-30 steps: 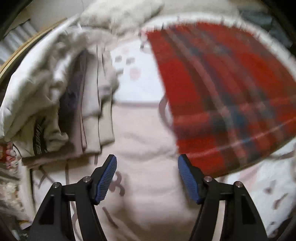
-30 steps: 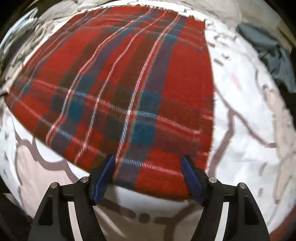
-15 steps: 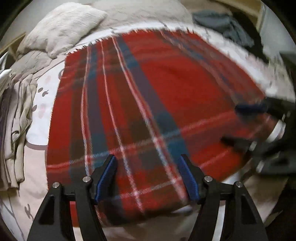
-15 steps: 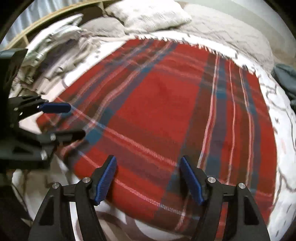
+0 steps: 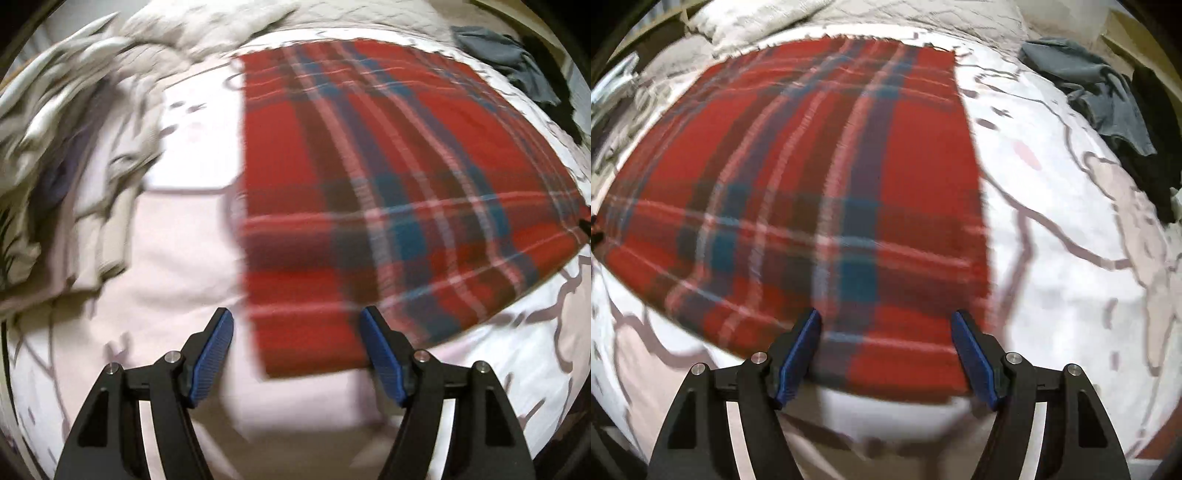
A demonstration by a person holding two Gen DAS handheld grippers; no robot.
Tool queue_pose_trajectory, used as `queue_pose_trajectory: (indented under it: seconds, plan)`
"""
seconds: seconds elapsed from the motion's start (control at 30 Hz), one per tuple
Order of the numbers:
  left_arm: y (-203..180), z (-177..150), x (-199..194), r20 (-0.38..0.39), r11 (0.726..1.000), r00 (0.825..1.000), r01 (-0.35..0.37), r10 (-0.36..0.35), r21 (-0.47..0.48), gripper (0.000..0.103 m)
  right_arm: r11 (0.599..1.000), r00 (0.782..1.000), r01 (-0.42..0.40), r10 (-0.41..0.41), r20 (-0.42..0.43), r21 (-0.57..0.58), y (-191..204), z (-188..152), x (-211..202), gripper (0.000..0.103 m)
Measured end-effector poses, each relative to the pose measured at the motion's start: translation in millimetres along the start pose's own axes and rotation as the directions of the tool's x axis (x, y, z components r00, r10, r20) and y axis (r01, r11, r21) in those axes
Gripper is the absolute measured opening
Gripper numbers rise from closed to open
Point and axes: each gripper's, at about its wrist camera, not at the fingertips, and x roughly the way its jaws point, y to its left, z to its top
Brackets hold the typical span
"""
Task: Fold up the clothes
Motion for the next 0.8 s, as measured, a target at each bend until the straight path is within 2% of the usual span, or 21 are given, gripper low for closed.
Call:
queue_pose_trajectory:
  seconds: [0.13,0.2,0.23,0.27,0.33,0.37,0.47,0.5,0.57,0.63,0.7,0.8]
  plan:
    - [16,-10,-18,0.041,0.993,0.994,-0.107,0.105,0.050,0.074,0.988,0.991,0.133,-0.134,-0.005,-0.078,-9,-6,-12,0.074]
    - [11,-20,-31,0.099,0.973,0.982,-0.177,0.163,0.150,0.073,0.953,0.970,0.242,-0.232,0.076,-0.181,2,-12,-25,0.074]
    - [3,-26,-38,0.142,0.951,0.971,-0.218,0.190,0.220,0.073,0.921,0.953,0.299,-0.274,0.133,-0.248,9,-19,-32,0.074]
    - [-10,-35,-44,0.199,0.915,0.956,-0.269,0.216,0.300,0.073,0.876,0.931,0.356,-0.306,0.197,-0.325,18,-30,-38,0.074]
    - [-35,-53,-56,0.311,0.822,0.919,-0.365,0.242,0.438,0.073,0.755,0.878,0.470,-0.346,0.331,-0.457,37,-52,-48,0.074]
    - [-48,-60,-60,0.354,0.788,0.907,-0.387,0.230,0.479,0.073,0.686,0.852,0.516,-0.350,0.389,-0.513,46,-65,-51,0.074]
    - [-89,-73,-70,0.471,0.729,0.868,-0.425,0.159,0.537,0.073,0.500,0.812,0.582,-0.323,0.486,-0.641,74,-100,-44,0.074]
    - [-104,-72,-71,0.502,0.723,0.855,-0.429,0.132,0.541,0.073,0.454,0.806,0.591,-0.307,0.506,-0.666,83,-108,-41,0.074]
    - [-136,-69,-70,0.538,0.715,0.840,-0.421,0.075,0.558,0.073,0.387,0.799,0.602,-0.279,0.533,-0.699,99,-119,-33,0.074]
    - [-169,-66,-65,0.539,0.702,0.842,-0.393,0.015,0.594,0.073,0.335,0.786,0.618,-0.260,0.561,-0.711,116,-125,-25,0.074]
    - [-199,-66,-60,0.526,0.684,0.850,-0.363,-0.035,0.633,0.073,0.306,0.772,0.635,-0.259,0.580,-0.709,122,-127,-20,0.074]
    - [-237,-71,-48,0.526,0.642,0.848,-0.367,-0.067,0.673,0.073,0.336,0.778,0.628,-0.247,0.578,-0.701,115,-129,-17,0.074]
